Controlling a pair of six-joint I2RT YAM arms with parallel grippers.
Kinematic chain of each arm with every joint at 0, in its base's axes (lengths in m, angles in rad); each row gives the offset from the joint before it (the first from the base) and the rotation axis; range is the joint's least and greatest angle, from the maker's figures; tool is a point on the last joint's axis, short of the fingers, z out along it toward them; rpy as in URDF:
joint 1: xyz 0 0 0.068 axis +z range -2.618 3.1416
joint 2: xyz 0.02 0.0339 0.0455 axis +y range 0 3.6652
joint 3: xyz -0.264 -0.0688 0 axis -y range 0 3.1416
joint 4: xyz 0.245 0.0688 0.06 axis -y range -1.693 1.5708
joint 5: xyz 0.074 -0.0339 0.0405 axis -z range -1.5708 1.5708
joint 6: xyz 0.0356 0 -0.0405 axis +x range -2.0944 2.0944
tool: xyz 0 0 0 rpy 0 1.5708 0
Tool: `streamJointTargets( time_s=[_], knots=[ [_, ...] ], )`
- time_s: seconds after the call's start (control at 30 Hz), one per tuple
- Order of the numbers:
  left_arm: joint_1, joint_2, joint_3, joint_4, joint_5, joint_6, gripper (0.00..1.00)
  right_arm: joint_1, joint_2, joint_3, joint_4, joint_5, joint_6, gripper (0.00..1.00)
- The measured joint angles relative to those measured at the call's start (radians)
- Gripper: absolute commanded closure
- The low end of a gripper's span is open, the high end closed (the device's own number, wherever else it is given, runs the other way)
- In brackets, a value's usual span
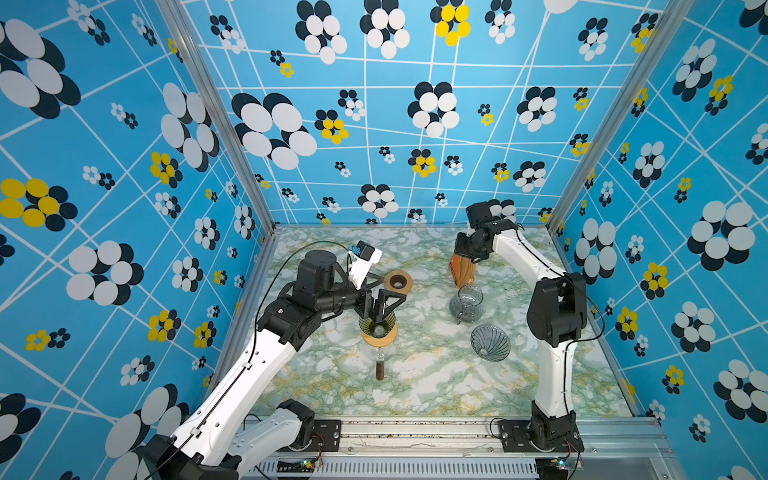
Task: Place the coffee filter in the dripper
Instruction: 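Lower the right gripper onto the paper filters in the orange box and pinch one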
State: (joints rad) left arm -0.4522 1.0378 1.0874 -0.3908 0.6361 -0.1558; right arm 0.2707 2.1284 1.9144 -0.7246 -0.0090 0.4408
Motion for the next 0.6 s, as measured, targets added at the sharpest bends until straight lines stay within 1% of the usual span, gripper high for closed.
streamJointTargets(
  time_s=[0.43,0.47,0.53,0.6],
  knots=[
    [0.000,0.000,0.000,-0.006,0.000,0.000,0.01,0.000,0.016,0.000,-0.001,-0.002,-0.008,0.88],
    [0.000,0.000,0.000,-0.006,0.000,0.000,0.01,0.000,0.017,0.000,-0.001,-0.004,-0.010,0.89],
    [0.000,0.000,0.000,-0.006,0.000,0.000,0.01,0.000,0.017,0.000,0.000,-0.007,-0.013,0.92],
    [0.000,0.000,0.000,-0.006,0.000,0.000,0.01,0.000,0.017,0.000,0.002,-0.013,-0.018,0.93]
  ],
)
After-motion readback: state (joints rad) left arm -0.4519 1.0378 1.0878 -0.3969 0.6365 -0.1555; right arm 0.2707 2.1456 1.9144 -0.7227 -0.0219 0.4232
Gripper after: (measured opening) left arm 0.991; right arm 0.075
